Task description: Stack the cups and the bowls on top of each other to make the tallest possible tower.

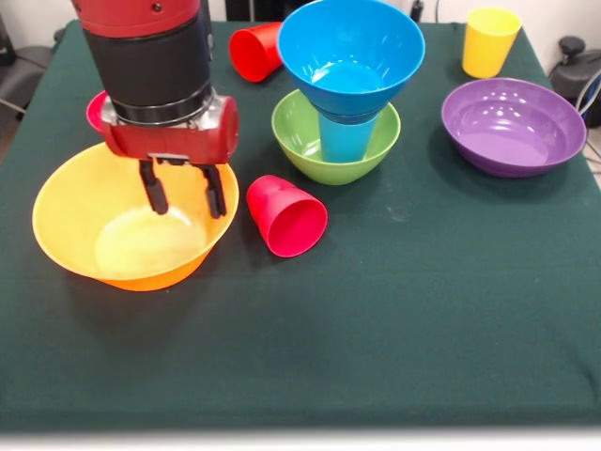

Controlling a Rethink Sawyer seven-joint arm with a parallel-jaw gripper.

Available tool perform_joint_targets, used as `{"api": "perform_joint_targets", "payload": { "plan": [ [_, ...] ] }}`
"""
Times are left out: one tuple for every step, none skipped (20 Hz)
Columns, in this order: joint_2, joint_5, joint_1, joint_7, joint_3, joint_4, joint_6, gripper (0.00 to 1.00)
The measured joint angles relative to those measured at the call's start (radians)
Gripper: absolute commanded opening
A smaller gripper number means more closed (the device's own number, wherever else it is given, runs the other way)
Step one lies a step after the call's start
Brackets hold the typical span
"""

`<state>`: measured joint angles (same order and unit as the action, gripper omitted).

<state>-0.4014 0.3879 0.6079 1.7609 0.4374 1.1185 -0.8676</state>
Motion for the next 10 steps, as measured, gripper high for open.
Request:
{"api": "perform_joint_targets", "payload": {
  "plan": [
    [-0.002,0.001,-0.003,0.000,-0.005,-0.006,0.000,1.00],
    [-0.003,0.001,-0.005,0.000,-0.009,-0.011,0.000,1.00],
    [-0.003,0.002,-0.006,0.000,-0.012,-0.015,0.000,1.00],
    [-0.003,0.002,-0.006,0.000,-0.014,-0.018,0.000,1.00],
    [-0.002,0.003,-0.006,0.000,-0.016,-0.022,0.000,1.00],
    [-0.001,0.003,-0.006,0.000,-0.017,-0.023,0.000,1.00],
    [0.000,0.004,-0.006,0.000,-0.018,-0.025,0.000,1.00],
    [0.004,0.005,-0.006,0.000,-0.022,-0.032,0.000,1.00],
    [0.006,0.005,-0.006,0.000,-0.023,-0.034,0.000,1.00],
    [0.009,0.005,-0.006,0.000,-0.024,-0.037,0.000,1.00]
  ]
}}
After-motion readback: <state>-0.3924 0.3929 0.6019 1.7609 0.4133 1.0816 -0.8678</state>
